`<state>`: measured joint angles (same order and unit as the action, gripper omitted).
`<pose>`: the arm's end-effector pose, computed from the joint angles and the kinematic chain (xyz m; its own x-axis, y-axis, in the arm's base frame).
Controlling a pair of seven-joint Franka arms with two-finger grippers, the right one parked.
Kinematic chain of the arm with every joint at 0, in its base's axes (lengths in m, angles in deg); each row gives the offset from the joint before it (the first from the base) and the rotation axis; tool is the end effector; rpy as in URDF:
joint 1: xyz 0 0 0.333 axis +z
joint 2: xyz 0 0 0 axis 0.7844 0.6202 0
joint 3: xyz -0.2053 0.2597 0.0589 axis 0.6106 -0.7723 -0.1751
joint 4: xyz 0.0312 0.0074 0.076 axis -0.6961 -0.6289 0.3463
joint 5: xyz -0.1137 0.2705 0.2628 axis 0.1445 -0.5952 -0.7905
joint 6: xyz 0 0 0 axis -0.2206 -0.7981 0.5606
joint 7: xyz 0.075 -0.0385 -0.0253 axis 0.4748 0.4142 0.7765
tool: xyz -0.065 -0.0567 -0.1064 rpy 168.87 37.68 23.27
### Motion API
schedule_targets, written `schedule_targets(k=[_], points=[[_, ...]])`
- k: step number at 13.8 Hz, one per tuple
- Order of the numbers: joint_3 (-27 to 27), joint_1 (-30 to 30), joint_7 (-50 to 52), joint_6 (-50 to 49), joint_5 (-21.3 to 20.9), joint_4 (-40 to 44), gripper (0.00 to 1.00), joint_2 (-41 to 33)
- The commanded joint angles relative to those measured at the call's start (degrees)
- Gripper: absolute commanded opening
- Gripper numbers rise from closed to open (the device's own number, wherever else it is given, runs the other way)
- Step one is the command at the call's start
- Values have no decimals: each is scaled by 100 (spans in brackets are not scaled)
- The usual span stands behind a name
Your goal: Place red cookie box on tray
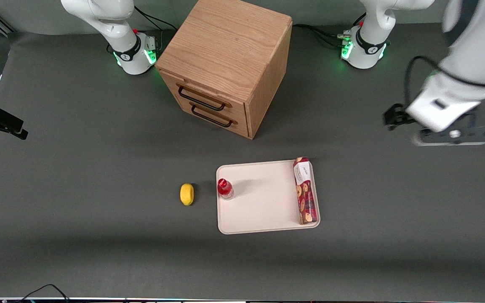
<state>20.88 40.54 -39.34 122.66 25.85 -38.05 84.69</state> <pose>0.5634 -0.0983 0.6045 0.9979 -0.0253 -0.0593 -0.0320 -0.9929 -0.1149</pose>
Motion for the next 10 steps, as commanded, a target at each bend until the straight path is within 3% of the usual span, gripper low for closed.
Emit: schedule_targets(k=[1,4,10], points=[[-134,416,-551,620,97,-1247,100,-792],[-134,752,-693,938,115,-1593,100,-909],[-90,1104,-1053,965,281,-1119,100,-408]])
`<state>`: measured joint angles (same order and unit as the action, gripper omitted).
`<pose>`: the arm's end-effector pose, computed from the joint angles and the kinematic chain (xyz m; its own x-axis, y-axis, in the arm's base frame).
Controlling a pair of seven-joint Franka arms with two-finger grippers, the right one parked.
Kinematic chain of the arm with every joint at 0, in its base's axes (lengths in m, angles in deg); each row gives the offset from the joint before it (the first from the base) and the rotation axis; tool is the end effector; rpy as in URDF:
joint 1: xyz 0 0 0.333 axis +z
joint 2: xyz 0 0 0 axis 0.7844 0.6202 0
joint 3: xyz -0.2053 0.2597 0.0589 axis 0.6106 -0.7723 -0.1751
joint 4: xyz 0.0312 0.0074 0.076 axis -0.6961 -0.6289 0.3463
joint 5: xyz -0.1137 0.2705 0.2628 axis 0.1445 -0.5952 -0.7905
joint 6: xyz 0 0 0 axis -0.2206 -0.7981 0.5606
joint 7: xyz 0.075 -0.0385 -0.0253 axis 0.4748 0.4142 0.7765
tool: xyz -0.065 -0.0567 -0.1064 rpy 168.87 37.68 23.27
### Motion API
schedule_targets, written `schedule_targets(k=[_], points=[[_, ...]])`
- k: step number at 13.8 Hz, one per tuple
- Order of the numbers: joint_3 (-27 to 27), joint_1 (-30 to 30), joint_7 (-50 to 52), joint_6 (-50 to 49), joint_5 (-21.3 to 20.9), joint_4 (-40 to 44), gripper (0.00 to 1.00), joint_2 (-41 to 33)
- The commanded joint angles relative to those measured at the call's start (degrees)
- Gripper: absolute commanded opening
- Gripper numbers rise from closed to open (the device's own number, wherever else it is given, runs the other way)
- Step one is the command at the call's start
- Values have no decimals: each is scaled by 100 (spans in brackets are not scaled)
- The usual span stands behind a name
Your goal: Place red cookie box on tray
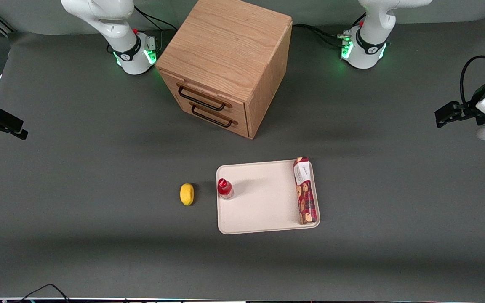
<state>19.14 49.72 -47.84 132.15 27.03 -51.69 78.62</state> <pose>0.5493 0.0063 0.5653 0.9991 0.0018 -0.0434 -0.0018 -0.9965 -0.0830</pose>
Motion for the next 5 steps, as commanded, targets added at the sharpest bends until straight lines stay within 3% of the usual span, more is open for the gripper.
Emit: schedule_targets(k=[1,5], points=[[84,186,-203,-2,163,316,100,252],[84,151,-194,-37,295,361,100,261]])
